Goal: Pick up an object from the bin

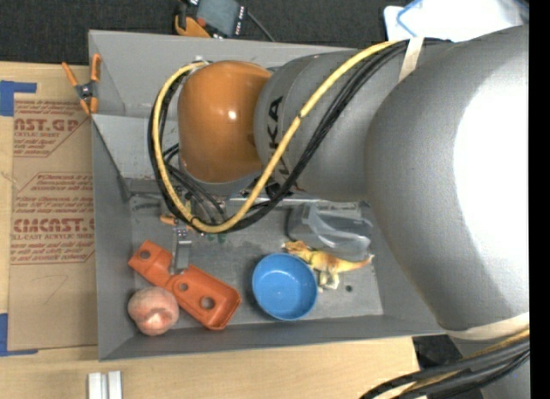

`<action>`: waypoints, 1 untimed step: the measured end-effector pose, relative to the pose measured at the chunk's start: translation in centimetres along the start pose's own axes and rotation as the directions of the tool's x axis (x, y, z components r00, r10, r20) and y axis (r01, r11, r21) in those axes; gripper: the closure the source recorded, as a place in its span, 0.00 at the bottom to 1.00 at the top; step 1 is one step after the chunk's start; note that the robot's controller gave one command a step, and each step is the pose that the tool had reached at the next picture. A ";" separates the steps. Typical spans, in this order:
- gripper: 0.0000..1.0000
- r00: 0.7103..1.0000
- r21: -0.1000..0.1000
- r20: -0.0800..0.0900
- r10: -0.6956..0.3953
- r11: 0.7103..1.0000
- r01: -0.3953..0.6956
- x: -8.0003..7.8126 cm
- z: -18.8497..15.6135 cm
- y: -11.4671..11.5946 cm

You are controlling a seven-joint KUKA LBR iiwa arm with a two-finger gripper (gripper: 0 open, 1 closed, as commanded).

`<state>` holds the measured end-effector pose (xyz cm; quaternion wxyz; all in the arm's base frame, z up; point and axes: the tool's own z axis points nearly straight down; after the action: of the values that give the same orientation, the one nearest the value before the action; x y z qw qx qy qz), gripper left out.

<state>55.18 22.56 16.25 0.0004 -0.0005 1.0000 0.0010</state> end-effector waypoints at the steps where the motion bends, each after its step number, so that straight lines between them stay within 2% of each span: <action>1: 0.00 1.000 0.000 0.000 0.000 1.000 0.000 0.0 0.0 0.0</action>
Offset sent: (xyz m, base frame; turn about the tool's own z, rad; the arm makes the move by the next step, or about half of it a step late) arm -0.0316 -0.0179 -0.0532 -0.2871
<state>55.18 22.56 16.25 0.0005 -0.0004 1.0000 0.0010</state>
